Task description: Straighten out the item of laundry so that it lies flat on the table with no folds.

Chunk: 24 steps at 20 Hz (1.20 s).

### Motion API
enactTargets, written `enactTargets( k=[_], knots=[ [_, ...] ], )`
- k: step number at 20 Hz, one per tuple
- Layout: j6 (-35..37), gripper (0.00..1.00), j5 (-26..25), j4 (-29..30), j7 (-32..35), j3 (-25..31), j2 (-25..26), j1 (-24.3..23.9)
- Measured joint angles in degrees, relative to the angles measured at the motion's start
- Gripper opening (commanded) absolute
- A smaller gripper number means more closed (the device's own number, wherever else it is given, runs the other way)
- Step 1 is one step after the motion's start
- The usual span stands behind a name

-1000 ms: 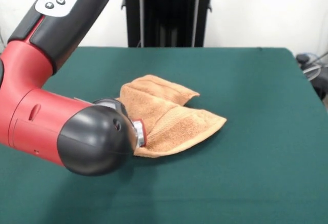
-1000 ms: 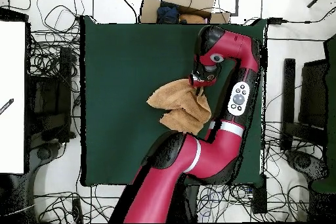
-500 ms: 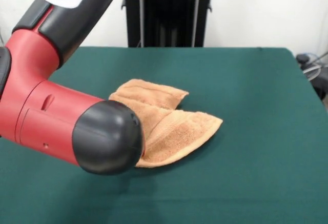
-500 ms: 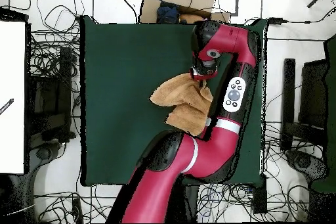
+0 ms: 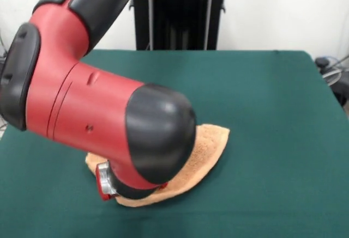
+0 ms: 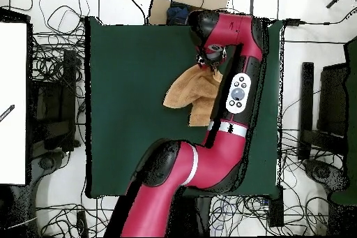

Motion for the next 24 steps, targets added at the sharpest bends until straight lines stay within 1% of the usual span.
enactTargets(
  k=[4,7,8,10,11,12,14,15,17,20,23,24],
  knots=[
    [-0.29,0.00,1.71,0.37,0.01,-0.30,-2.83,1.20],
    [-0.27,0.00,5.92,3.88,0.27,-2.27,-6.24,1.66],
    [-0.65,0.00,9.98,8.85,0.95,-4.23,-9.72,1.64],
    [-1.39,0.00,14.37,15.64,2.23,-6.36,-14.43,1.58],
    [-1.72,0.00,15.88,18.38,2.74,-7.17,-16.44,1.56],
    [-2.52,0.00,18.39,23.01,3.77,-8.35,-19.86,1.55],
    [-3.46,0.00,20.23,26.74,4.74,-9.34,-22.63,1.55],
    [-5.34,0.00,22.73,32.32,6.11,-10.91,-26.92,1.55],
    [-6.65,0.00,23.96,35.32,6.89,-11.67,-29.24,1.52],
    [-10.67,0.00,26.36,42.19,7.78,-13.59,-34.42,1.31],
    [-12.88,0.00,27.67,46.19,7.78,-14.73,-37.25,0.96],
    [-13.79,0.00,28.34,48.41,7.78,-15.40,-38.80,0.66]
  ],
)
